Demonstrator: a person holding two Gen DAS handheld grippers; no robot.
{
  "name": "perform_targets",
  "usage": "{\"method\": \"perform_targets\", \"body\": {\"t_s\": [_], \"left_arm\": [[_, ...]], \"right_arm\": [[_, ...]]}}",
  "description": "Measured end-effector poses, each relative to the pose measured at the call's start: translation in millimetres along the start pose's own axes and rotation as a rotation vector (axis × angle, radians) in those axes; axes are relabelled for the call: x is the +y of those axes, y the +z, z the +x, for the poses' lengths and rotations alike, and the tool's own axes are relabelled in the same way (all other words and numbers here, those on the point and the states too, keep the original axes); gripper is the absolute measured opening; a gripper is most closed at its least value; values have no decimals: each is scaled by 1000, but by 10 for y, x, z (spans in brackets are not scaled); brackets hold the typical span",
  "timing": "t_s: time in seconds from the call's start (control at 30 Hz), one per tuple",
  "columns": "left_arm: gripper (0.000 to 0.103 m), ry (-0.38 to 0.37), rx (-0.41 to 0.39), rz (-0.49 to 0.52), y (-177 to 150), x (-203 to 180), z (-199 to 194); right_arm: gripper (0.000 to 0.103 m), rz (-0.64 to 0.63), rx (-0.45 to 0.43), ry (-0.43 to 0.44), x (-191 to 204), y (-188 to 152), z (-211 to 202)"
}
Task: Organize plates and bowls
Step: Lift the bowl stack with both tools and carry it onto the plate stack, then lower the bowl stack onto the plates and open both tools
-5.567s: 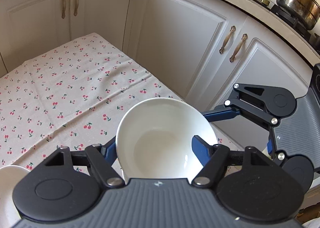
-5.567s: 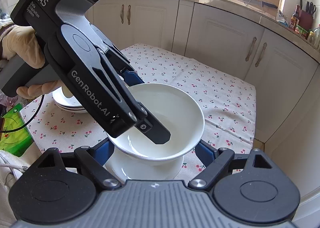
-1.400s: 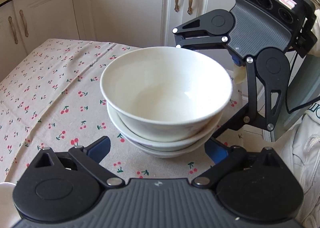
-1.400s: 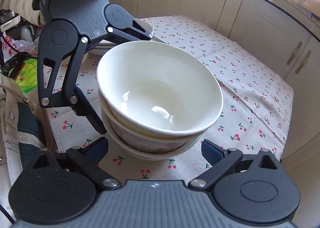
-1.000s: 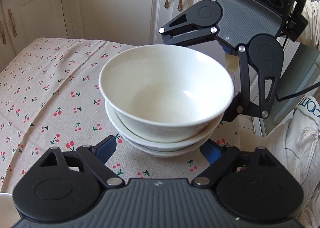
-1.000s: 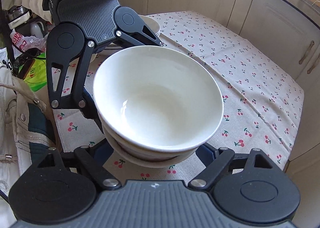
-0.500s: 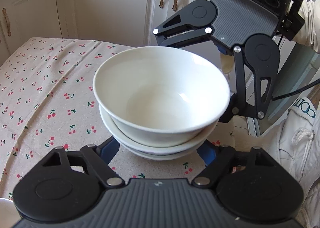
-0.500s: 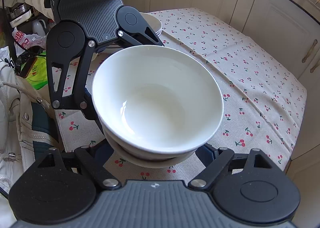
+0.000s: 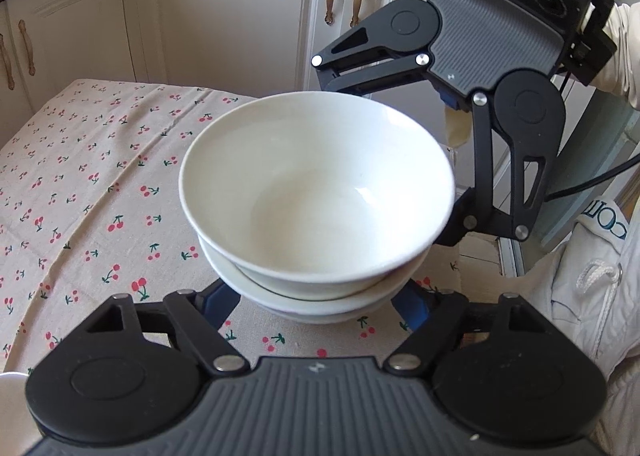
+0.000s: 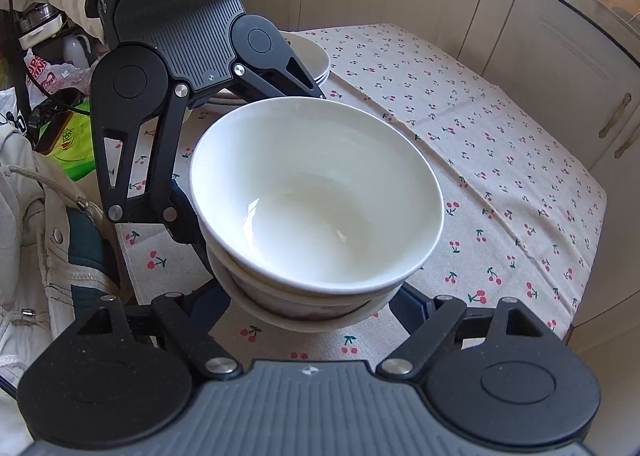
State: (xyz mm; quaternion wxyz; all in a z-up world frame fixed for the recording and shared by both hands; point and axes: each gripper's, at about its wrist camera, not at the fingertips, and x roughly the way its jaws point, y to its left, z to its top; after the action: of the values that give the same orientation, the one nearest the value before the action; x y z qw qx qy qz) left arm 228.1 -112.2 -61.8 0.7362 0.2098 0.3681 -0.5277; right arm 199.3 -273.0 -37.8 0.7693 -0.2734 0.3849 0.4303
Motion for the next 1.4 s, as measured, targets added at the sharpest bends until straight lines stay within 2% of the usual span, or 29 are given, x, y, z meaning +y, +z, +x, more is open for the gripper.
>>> {"method": "perform_targets", "body": {"t_s": [0.2,0.37,0.53,0.67,0.8,1.0,1.4], "left_arm": [[81,90,-17,-13,-80,-35,-394],[81,204,-22,-48,-260,12,-832],[81,316,-21,-98,-524,122,-1203],[81,376,-4,-148,-743,258,-1350],[81,394,14,-191,-919,422,-1390],[81,386,20,-219,-1029,594,-1354],[81,359,15,-231,-1146,703,-1368]], "right_arm": [[89,-66,-29,0,102,279,-52],[89,-169,-74,9,241,710,9],[89,-275,-117,33,373,1183,216],[89,-334,-128,66,443,1509,476],[89,-365,-118,98,501,1730,740],[89,-365,-83,121,435,1892,1025],[89,-330,-52,145,285,1983,1203]]}}
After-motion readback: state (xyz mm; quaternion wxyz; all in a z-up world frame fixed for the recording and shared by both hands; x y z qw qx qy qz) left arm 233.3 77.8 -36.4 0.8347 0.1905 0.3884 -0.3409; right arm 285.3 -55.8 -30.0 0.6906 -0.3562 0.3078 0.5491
